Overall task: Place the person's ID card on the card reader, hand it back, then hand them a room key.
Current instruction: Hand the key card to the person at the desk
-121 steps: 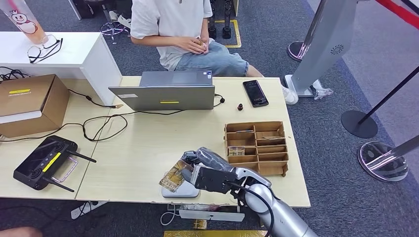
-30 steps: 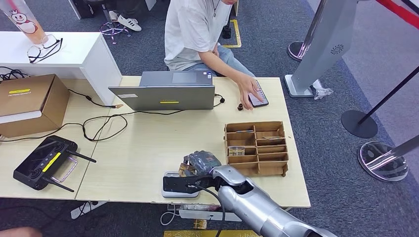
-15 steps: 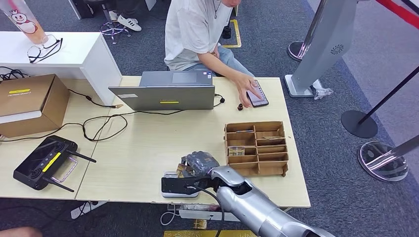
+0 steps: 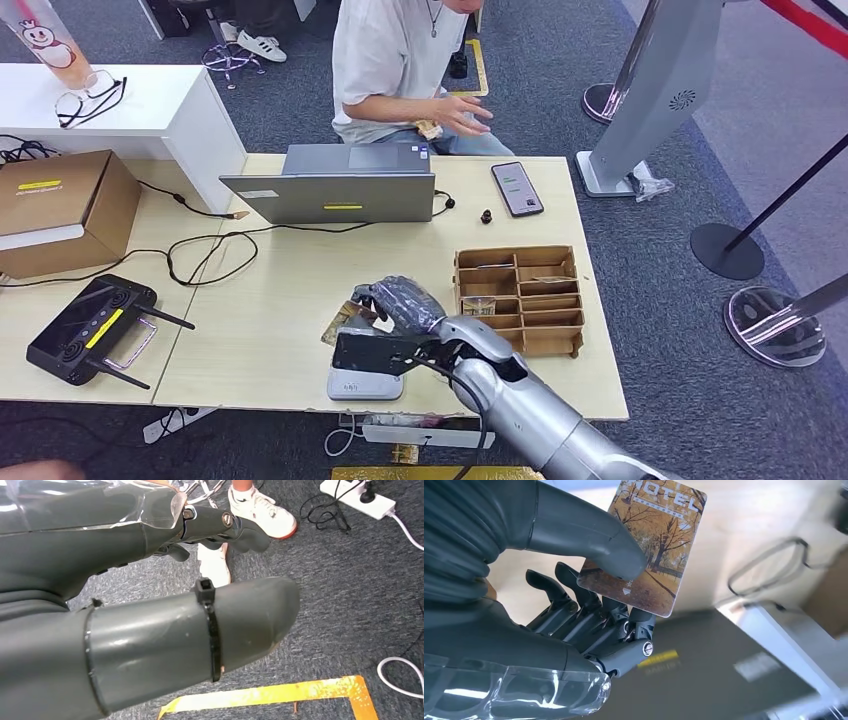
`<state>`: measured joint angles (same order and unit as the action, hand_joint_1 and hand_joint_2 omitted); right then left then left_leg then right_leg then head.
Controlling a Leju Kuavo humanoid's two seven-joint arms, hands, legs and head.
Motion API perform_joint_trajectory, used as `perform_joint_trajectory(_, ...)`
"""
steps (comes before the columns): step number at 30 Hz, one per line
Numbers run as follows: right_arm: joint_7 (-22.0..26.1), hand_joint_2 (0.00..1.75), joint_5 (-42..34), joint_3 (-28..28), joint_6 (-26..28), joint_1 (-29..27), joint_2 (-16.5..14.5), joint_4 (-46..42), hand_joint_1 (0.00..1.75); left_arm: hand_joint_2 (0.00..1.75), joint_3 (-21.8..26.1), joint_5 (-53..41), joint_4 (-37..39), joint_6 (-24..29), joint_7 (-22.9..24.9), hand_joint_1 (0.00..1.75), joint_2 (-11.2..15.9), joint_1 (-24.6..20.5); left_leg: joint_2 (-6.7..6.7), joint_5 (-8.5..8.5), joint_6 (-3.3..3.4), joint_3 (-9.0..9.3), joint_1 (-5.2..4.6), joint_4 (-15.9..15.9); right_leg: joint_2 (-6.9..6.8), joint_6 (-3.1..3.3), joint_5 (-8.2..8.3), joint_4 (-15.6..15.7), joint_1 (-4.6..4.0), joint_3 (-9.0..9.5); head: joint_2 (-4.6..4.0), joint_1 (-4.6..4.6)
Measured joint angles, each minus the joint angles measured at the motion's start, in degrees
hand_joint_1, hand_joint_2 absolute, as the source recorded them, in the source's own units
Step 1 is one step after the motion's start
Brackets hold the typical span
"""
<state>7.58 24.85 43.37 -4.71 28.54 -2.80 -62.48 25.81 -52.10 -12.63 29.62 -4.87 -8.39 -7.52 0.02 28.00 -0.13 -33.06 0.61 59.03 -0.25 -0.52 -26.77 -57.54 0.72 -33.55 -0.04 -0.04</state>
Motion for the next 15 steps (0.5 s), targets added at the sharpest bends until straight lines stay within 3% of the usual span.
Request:
perform_joint_trajectory(7,4.6,1.75,-0.9,-4.0,5.0,-1.2,0.8,-7.7,1.75,0.0,0.0,0.6,0.0,0.1,-0.8,0.0,0.0,0.0,0.0,0.0,0.0,0.0,0.01,0.0,0.0,0.0,0.0,0.0,0.0,0.0,0.0,0.0)
perform_joint_trajectory(15,6.9,1.75,5.5,-7.7,14.6,-1.0,0.7,-11.5,1.75,0.0,0.3,1.2,0.0,0.7,-1.1,0.0,0.0,0.0,-0.01,0.0,0.0,-0.01,0.01,0.0,0.0,0.0,0.0,0.0,0.0,0.01,0.0,-0.01)
